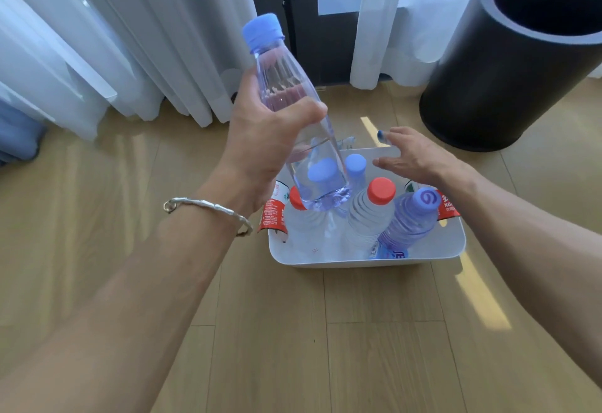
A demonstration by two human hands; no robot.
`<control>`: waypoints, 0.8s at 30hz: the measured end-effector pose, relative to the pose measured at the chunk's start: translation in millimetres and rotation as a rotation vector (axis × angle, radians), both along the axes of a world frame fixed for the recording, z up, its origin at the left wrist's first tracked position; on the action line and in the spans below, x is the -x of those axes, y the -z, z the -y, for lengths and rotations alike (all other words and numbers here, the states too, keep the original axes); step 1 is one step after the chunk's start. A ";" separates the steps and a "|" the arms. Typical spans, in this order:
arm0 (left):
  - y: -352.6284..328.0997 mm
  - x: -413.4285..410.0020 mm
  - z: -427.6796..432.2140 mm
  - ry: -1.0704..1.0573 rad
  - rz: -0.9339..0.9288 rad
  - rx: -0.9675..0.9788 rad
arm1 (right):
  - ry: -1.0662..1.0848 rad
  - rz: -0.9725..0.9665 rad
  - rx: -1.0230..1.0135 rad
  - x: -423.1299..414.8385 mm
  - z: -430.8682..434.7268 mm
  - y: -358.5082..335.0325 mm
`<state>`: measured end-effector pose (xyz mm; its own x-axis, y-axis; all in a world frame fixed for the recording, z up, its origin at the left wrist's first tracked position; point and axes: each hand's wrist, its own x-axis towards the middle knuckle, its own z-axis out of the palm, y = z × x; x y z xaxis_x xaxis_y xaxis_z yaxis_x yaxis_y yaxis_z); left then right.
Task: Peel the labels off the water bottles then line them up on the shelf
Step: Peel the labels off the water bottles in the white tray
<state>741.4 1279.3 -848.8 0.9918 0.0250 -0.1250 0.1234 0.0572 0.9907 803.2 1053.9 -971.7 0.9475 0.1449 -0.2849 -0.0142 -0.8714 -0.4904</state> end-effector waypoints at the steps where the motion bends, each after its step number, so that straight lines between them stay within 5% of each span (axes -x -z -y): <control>1: 0.4 0.9 -0.1 0.001 0.002 -0.010 | 0.006 -0.005 -0.026 0.2 0.3 0.3; 7: 0.6 3.1 -6.0 -0.005 -0.006 -0.016 | 0.022 -0.008 0.029 -0.5 -6.6 3.1; 15: -0.5 3.6 -14.2 -0.013 -0.007 -0.009 | -0.057 -0.087 0.410 -14.8 -8.9 1.8; 24: 0.4 0.0 -6.2 0.001 -0.017 -0.013 | 0.081 -0.137 0.396 -8.6 4.9 -6.2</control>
<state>741.4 1285.5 -849.2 0.9897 0.0253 -0.1412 0.1400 0.0440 0.9892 811.8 1049.0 -965.5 0.9007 -0.0744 -0.4281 -0.1320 -0.9855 -0.1065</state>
